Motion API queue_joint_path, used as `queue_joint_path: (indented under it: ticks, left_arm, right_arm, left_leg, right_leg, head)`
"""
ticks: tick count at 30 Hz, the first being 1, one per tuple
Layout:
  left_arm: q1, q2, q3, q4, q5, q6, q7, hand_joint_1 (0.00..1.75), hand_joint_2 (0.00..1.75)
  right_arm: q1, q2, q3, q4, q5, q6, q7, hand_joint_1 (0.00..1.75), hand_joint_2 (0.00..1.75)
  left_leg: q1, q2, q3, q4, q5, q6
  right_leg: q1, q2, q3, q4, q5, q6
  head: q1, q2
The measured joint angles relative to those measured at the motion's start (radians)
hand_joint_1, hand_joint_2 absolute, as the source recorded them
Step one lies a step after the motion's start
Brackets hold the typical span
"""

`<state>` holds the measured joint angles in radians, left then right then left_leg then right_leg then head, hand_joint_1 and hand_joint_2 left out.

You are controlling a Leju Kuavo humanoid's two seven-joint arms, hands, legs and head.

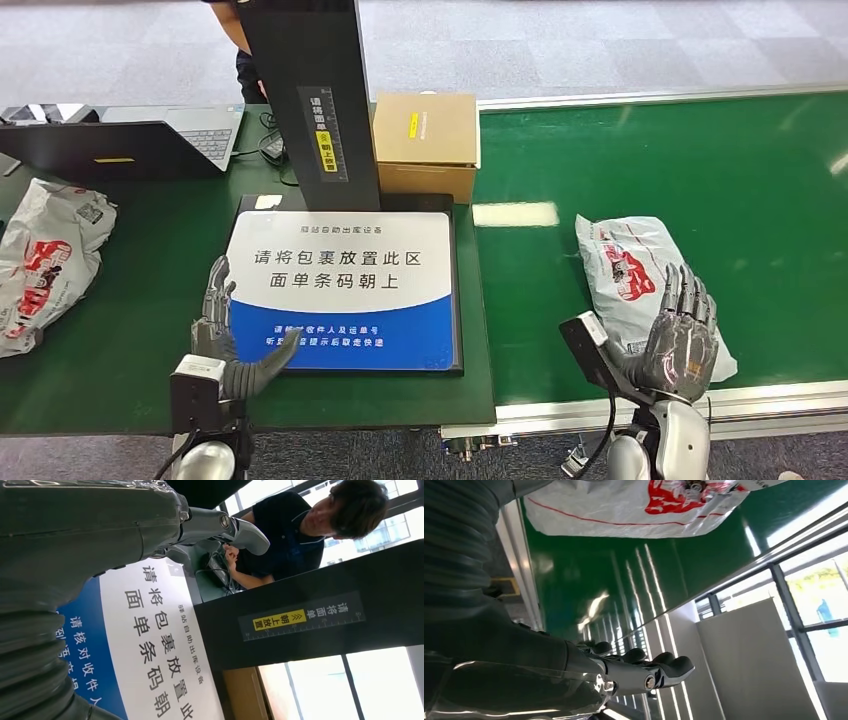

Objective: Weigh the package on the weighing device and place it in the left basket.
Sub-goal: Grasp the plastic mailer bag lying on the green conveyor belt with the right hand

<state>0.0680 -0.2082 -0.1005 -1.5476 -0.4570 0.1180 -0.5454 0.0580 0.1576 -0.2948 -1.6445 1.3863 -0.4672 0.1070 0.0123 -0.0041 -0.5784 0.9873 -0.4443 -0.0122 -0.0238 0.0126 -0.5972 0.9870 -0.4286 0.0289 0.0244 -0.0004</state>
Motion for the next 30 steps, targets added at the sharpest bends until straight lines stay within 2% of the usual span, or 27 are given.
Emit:
queue_joint_path:
  ticks: [5, 11, 18, 25, 30]
  left_arm:
    - [-0.008, -0.003, 0.003, 0.0, 0.0, -0.001, 0.003, 0.0, 1.75]
    - [-0.008, -0.008, 0.006, -0.003, -0.001, -0.002, 0.009, 0.0, 1.75]
    - [-0.002, -0.01, 0.01, -0.026, -0.004, -0.002, 0.021, 0.0, 1.75]
    - [0.007, -0.011, 0.015, -0.039, -0.013, -0.012, 0.025, 0.0, 1.75]
    - [0.006, -0.012, 0.016, -0.04, -0.017, -0.016, 0.024, 0.0, 1.75]
  right_arm:
    - [-0.001, 0.005, -0.032, 0.006, 0.112, 0.029, 0.09, 0.0, 1.75]
    - [-0.003, 0.007, -0.076, 0.017, 0.173, 0.088, 0.165, 0.0, 1.75]
    - [-0.034, 0.008, -0.115, 0.063, 0.177, 0.134, 0.189, 0.0, 1.75]
    - [-0.074, -0.004, -0.115, 0.142, 0.177, 0.155, 0.226, 0.0, 1.75]
    - [-0.108, -0.01, -0.107, 0.192, 0.176, 0.161, 0.189, 0.0, 1.75]
  left_leg:
    - [0.0, 0.0, 0.0, 0.0, 0.0, 0.0]
    - [0.0, 0.0, 0.0, 0.0, 0.0, 0.0]
    - [0.0, 0.0, 0.0, 0.0, -0.001, 0.0]
    - [0.0, 0.0, 0.0, 0.0, -0.001, 0.0]
    - [0.0, 0.0, 0.0, 0.0, -0.001, 0.0]
  right_leg:
    - [0.0, 0.0, 0.0, 0.0, 0.0, 0.0]
    - [0.0, 0.0, 0.0, 0.0, 0.0, 0.0]
    - [0.0, 0.0, 0.0, 0.0, 0.0, 0.0]
    - [0.0, 0.0, 0.0, 0.0, 0.0, 0.0]
    - [0.0, 0.0, 0.0, 0.0, 0.0, 0.0]
  head:
    - [0.0, 0.0]
    - [0.0, 0.0]
    - [0.0, 0.0]
    - [0.0, 0.0]
    - [0.0, 0.0]
